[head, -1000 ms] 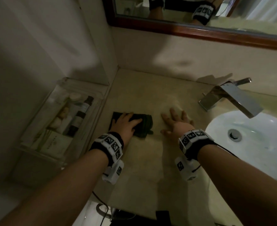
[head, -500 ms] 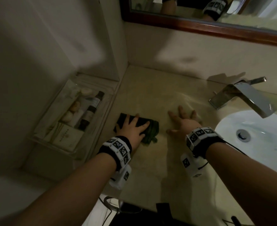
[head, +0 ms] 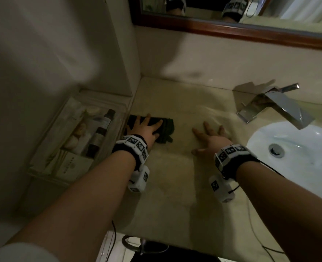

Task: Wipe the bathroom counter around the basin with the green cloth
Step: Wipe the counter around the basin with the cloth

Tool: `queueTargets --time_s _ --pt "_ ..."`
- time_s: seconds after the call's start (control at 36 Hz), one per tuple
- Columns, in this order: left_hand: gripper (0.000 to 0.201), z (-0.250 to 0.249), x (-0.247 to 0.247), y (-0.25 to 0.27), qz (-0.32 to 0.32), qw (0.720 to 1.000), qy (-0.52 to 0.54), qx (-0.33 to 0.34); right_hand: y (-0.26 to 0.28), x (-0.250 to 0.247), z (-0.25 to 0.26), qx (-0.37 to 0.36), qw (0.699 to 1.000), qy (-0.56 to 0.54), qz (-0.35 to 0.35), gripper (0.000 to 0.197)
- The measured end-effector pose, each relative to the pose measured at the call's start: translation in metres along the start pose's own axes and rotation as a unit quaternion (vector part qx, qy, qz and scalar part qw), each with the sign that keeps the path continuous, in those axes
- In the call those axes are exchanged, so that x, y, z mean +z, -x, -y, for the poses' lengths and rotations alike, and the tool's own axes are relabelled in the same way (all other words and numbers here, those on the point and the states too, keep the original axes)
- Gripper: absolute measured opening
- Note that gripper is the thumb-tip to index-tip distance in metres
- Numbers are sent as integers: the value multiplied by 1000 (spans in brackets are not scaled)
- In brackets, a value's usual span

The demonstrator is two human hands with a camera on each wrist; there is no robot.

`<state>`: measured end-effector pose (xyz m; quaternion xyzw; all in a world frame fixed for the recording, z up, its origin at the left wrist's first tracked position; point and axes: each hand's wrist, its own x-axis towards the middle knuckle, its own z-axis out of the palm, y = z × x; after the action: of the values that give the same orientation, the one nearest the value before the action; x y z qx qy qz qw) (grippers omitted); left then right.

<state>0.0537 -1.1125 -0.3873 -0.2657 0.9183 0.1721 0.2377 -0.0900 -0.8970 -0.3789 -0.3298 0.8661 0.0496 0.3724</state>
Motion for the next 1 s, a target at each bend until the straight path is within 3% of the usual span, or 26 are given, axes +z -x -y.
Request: queueTargets --time_s 0.28,0.47,0.75,1.0 --pt "52 15 29 38 -23 999 29 -9 6 -2 4 3 1000 -2 -9 83" --pt "53 17 48 72 -10 999 21 -24 14 8 1 17 998 -11 -59 83" --pt "53 -4 79 118 0 1000 -19 -15 26 31 0 18 999 14 -32 78" --pt "53 -7 68 101 3 1000 18 -20 34 43 -4 16 999 9 -35 82"
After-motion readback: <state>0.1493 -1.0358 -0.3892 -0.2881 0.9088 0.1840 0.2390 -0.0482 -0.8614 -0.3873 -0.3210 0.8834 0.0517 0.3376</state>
